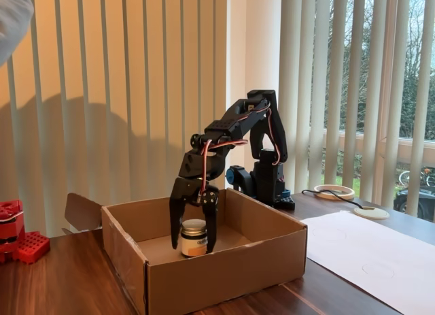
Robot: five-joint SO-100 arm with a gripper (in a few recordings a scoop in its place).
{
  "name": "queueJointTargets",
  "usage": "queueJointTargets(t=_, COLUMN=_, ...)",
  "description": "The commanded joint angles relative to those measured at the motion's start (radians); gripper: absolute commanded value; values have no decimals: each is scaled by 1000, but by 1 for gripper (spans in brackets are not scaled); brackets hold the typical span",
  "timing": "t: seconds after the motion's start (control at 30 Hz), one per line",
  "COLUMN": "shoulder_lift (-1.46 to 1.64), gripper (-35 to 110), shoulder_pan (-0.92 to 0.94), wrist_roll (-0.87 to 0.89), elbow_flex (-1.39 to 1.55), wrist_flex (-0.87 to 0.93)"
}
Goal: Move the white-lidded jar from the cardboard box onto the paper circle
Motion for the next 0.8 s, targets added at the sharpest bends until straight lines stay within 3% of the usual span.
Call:
queueJointTargets(t=0.0, shoulder_lift=21, gripper=35, shoulder_pan=25, wrist_roll=-26, elbow_flex=-20, wrist_flex=31)
queueJointTargets(t=0.53, shoulder_lift=87, gripper=33, shoulder_pan=49, wrist_roll=-43, elbow_flex=-87, wrist_flex=137)
queueJointTargets(t=0.77, shoulder_lift=81, gripper=14, shoulder_pan=41, wrist_roll=-35, elbow_flex=-101, wrist_flex=137)
